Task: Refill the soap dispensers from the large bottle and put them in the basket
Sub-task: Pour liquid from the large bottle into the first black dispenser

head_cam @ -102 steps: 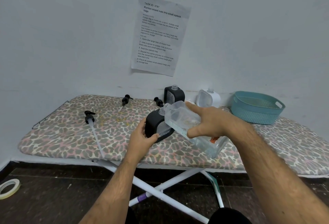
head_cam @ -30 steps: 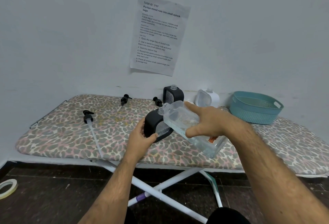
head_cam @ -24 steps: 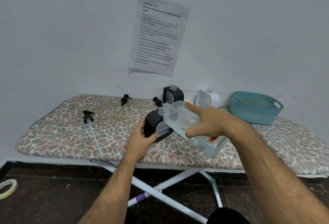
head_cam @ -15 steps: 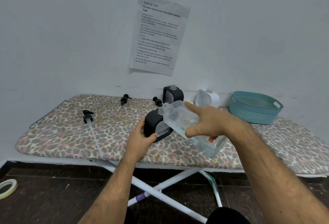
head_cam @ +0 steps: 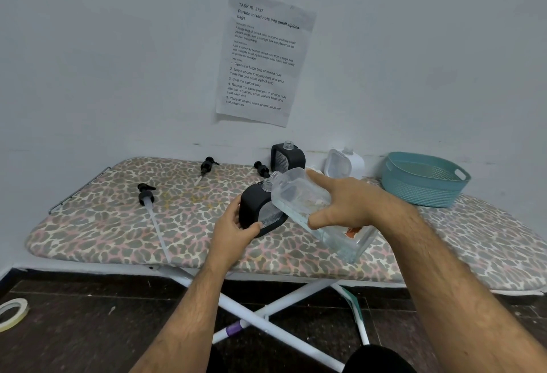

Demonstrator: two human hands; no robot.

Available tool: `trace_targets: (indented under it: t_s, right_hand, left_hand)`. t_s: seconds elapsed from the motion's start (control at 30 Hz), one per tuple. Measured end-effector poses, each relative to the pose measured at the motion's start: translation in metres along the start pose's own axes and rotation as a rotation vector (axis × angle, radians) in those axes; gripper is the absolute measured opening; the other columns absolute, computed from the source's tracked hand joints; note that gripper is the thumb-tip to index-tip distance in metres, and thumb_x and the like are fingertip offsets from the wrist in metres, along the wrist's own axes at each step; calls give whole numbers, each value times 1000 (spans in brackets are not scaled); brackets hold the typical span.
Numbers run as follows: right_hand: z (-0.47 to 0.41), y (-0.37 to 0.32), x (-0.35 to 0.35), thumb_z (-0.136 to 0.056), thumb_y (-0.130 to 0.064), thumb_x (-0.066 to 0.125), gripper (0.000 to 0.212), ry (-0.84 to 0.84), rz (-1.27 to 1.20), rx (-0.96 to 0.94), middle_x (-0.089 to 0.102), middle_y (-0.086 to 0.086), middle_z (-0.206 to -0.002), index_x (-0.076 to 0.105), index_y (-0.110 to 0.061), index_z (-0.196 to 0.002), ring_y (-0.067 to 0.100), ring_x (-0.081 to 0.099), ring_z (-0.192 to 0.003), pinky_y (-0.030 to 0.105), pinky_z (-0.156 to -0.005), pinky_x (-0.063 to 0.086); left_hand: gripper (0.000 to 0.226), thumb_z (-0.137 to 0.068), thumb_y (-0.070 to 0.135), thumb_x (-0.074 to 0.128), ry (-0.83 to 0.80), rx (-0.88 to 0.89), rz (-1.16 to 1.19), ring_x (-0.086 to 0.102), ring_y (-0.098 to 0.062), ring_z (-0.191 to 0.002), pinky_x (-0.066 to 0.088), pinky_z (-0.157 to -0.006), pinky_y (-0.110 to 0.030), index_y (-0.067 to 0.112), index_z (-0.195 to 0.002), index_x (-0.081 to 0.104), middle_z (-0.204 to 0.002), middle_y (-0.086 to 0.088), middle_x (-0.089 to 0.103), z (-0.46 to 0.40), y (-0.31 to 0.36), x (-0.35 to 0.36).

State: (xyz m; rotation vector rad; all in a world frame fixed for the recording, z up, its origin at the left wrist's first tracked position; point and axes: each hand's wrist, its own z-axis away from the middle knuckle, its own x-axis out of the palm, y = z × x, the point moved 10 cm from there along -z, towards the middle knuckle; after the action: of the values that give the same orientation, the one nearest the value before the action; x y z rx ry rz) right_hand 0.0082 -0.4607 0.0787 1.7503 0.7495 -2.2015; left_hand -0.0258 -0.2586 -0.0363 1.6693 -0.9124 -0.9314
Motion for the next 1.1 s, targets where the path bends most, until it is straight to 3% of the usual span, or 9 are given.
trace_targets:
  t_s: [0.13, 0.3, 0.47, 0.67, 0.83, 0.97, 1.1]
  right_hand:
    - [-2, 1, 1, -75, -50, 68, 102, -5, -12, 2, 66, -3, -90, 4, -46, -155, 15, 70, -73, 39, -82, 60]
    - [-2, 2, 2, -75, -49, 68, 102, -14, -21, -1, 66, -1, -100, 4, -45, -155, 17, 72, -74, 37, -79, 61]
    - [-2, 2, 2, -75, -48, 68, 102, -16, -22, 5, 67, 0, -91, 4, -45, -155, 17, 71, -74, 38, -78, 62]
    - [1, -1, 1, -76, -47, 69, 102, -26, -33, 11, 64, -2, -101, 5, -45, -155, 17, 73, -75, 36, -79, 61]
    - [3, -4, -2, -78, -46, 68, 100, -22, -3, 3, 60, -9, -86, 5, -44, -156, 16, 71, -77, 30, -80, 57]
    - [3, -4, -2, -78, -46, 68, 100, -29, -16, 9, 56, -12, -86, 5, -45, -155, 16, 72, -74, 32, -80, 59]
    - [2, -3, -3, -77, -47, 69, 100, -20, -14, 7, 56, -13, -86, 5, -45, -155, 15, 71, -77, 30, -78, 57]
  left_hand:
    - [64, -84, 3, 72, 0, 0, 6, 57, 11, -98, 48, -79, -7, 39, -129, 44, -110, 26, 56, 0, 0, 0]
    - [68, -85, 3, 71, -9, -10, 8, 56, 11, -100, 47, -76, -5, 29, -141, 44, -110, 25, 55, -1, -1, 1]
    - [67, -85, 2, 71, -5, -1, 5, 56, 12, -98, 47, -77, -6, 34, -136, 44, -109, 27, 55, -1, 1, 1]
    - [66, -84, 2, 71, -6, 6, 11, 57, 14, -97, 47, -77, -6, 33, -136, 45, -110, 27, 55, 0, 0, 1]
    - [64, -84, 1, 72, -2, 12, 17, 59, 11, -97, 48, -76, -6, 41, -126, 44, -110, 25, 57, 0, 1, 0]
    - [64, -84, 1, 71, -2, 14, 13, 59, 17, -94, 48, -76, -5, 42, -124, 44, -109, 26, 57, 0, 0, 0]
    - [65, -84, 3, 73, -3, 6, 10, 60, 8, -101, 51, -85, -13, 45, -125, 44, -111, 25, 58, -1, -2, 0]
